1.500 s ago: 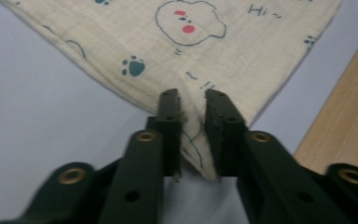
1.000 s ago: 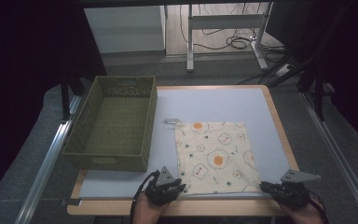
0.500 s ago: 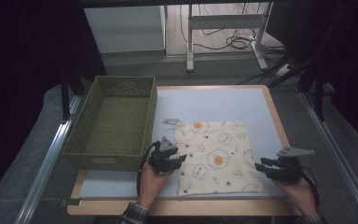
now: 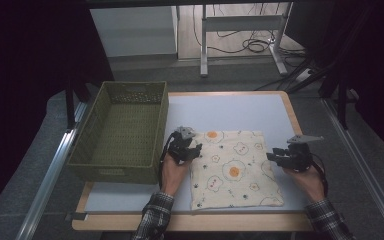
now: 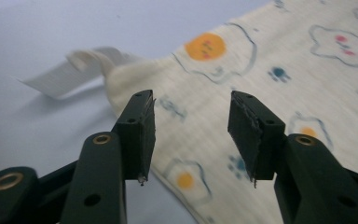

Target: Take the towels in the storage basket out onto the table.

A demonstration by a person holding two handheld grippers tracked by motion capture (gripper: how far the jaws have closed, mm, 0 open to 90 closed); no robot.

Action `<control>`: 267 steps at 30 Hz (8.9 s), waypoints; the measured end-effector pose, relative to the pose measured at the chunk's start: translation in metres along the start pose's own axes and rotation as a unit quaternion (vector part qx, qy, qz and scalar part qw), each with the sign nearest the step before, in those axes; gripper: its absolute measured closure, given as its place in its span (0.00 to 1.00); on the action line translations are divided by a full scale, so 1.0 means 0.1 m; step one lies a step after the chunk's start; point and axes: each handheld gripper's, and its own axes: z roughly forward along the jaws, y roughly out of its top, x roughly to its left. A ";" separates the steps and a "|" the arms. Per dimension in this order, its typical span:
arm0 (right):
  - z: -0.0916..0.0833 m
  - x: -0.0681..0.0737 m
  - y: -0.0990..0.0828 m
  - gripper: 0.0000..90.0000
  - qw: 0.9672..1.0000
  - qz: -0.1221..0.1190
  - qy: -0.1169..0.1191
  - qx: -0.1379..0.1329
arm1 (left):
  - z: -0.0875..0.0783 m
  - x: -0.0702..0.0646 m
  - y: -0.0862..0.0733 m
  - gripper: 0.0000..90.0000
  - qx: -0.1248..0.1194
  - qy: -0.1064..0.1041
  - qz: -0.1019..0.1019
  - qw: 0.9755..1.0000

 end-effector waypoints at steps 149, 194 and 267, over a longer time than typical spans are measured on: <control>-0.90 0.59 -0.90 0.83 0.999 0.000 0.026 -0.027 | -1.11 -0.48 -1.16 0.63 -0.050 -0.176 0.011 0.983; -0.73 0.57 -0.85 0.75 0.999 -0.004 0.026 -0.024 | -0.94 -0.46 -0.86 0.65 -0.016 -0.142 0.034 0.989; -0.20 0.32 -0.28 0.55 0.999 -0.023 0.030 0.020 | -0.12 -0.13 -0.46 0.47 0.021 -0.060 0.006 0.998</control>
